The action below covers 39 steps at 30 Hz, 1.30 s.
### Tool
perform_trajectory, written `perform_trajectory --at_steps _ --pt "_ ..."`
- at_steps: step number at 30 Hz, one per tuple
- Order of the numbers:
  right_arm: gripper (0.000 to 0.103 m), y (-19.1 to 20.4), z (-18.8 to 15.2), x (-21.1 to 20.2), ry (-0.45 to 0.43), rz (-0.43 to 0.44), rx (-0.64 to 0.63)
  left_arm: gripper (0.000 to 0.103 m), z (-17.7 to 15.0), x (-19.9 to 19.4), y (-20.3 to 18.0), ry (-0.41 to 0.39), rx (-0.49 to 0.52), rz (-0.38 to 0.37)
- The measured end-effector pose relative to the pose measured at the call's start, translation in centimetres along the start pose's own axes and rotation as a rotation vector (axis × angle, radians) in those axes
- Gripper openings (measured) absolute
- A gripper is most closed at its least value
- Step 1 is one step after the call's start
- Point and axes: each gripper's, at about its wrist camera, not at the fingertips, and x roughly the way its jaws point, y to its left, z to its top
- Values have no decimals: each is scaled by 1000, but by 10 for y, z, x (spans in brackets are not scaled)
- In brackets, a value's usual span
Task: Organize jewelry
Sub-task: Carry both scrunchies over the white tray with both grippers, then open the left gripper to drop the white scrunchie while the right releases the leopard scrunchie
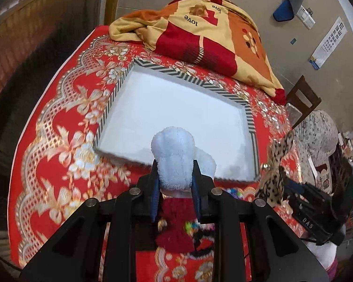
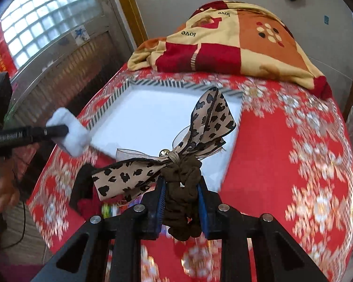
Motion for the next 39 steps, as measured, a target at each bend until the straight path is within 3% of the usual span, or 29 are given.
perform_trajectory --at_steps 7,18,21,29,39 --pt "24 -8 36 58 63 -6 68 22 32 46 23 43 -28 51" --pt "27 -36 28 108 180 -85 175 23 41 103 56 142 -51 135" --pt "46 -34 26 106 165 -76 170 29 42 104 57 143 -53 136" --pt "46 -23 25 72 81 -59 173 61 39 95 52 124 -30 141" --pt "46 0 4 37 31 1 158 65 7 39 30 11 -30 175"
